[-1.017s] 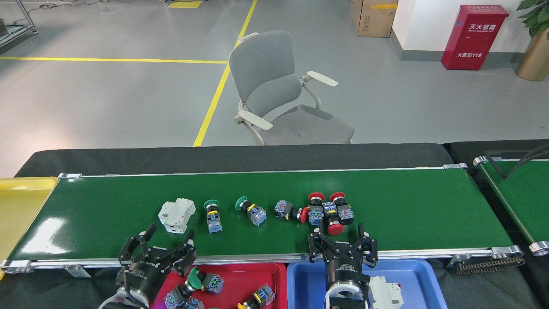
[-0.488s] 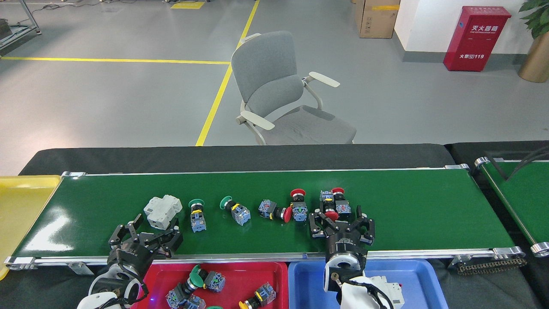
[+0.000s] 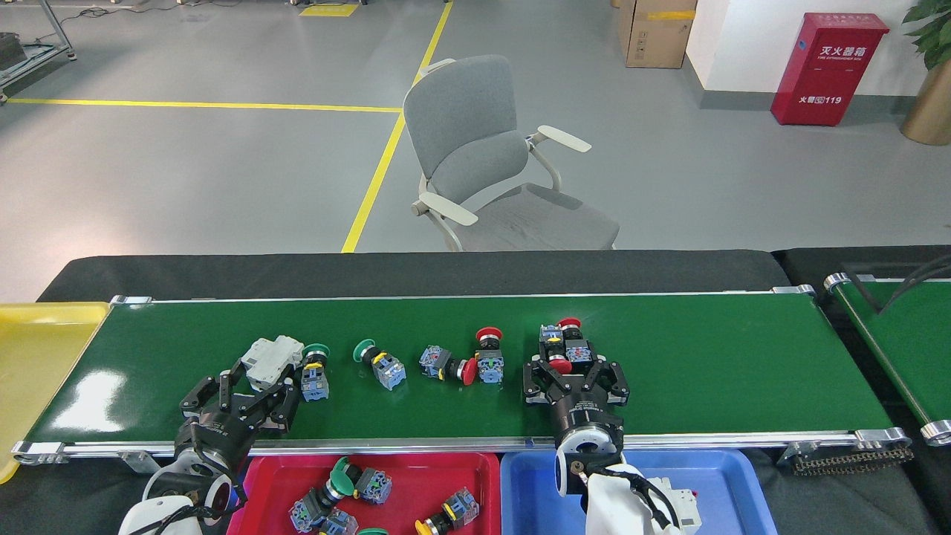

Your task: Pick switch part from conveyor to tray

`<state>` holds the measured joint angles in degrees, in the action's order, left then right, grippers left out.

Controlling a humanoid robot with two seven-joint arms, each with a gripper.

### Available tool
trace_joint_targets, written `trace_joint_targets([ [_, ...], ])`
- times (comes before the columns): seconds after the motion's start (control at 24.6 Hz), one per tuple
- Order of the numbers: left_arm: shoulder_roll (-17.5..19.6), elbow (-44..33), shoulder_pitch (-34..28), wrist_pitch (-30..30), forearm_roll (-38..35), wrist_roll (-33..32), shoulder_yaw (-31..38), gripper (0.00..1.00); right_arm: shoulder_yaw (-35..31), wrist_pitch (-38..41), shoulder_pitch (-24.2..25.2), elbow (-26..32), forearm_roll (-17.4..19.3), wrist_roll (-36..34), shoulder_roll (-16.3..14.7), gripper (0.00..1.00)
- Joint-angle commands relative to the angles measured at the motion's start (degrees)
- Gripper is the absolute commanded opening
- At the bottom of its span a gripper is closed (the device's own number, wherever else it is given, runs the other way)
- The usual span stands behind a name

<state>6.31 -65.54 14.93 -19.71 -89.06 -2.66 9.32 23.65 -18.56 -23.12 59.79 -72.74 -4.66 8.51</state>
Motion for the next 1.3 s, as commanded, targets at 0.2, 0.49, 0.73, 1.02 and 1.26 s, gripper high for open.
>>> trace_joint_targets([
  [0.2,3.44,-12.07,-5.18,-6.84,7.85,-2.87,3.16,0.04,1.66,21.11,12.13,21.77,-0.30,0.00,-5.78,0.08],
  [0.49,3.44,-27.18,-18.98,-10.09,11.37,-2.96,4.30,0.05,8.78,37.11,18.72,27.75,-1.79,0.62,-7.63,0.64],
  [0.73,3.26,-28.15,-20.74,-9.91,11.28,-2.96,4.30,0.04,13.17,37.37,18.72,27.31,-4.34,0.71,-7.36,1.00],
  [1.02,2.91,-32.72,-22.41,-15.89,11.98,-2.96,3.60,0.05,6.05,32.10,19.60,31.70,-3.82,0.62,-7.19,0.99],
  [1.26,0.72,-34.13,-19.42,-16.06,6.53,-3.66,-6.95,0.05,-14.33,15.75,26.28,33.99,-3.73,-0.09,-7.10,0.99],
])
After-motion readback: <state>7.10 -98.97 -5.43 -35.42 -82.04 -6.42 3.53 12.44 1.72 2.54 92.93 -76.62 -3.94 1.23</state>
